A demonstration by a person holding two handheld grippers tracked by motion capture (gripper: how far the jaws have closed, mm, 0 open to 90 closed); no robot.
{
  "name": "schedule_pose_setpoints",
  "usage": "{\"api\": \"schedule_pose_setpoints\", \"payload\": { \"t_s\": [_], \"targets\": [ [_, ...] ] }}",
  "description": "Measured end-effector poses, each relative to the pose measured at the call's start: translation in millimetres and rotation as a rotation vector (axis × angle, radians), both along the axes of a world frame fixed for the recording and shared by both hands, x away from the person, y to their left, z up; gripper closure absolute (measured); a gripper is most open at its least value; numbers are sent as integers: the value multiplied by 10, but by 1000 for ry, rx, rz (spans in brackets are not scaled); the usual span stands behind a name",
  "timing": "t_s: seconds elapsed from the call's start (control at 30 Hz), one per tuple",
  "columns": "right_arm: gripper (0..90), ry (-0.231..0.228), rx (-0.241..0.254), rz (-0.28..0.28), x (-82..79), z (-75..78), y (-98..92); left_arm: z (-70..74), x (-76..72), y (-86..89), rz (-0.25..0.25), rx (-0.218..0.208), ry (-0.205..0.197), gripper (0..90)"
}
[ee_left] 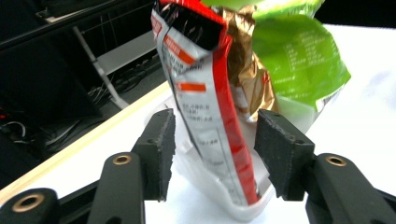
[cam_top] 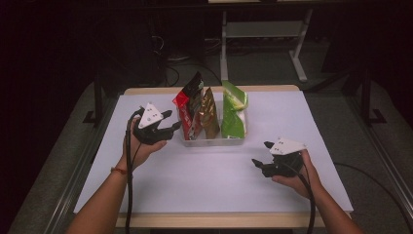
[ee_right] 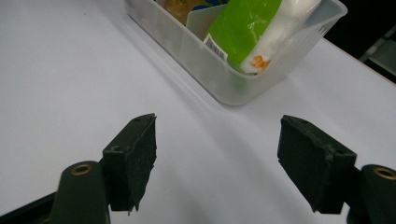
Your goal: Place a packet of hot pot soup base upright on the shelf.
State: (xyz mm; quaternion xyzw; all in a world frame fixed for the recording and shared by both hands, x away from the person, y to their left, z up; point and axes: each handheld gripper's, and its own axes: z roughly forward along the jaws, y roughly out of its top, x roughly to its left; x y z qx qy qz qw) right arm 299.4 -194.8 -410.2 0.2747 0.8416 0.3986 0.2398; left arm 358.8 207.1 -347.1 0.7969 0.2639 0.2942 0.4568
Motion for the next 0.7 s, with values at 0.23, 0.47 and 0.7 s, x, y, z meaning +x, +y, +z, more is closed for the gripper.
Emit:
{"api": "schedule_pose_setpoints", "payload": {
  "t_s": [0.23,0.47,0.7],
  "targets": [
    [265,-14,-40,1,5,26,50,-99,-15,106,-17,22,34,393],
    [247,-29,-66,-36,55,15,62,-218,-31,176,-8,79,67,304],
    [205,-28,-62,-66,100,10,27,-340,-77,225,-14,119,91,261]
  ]
}}
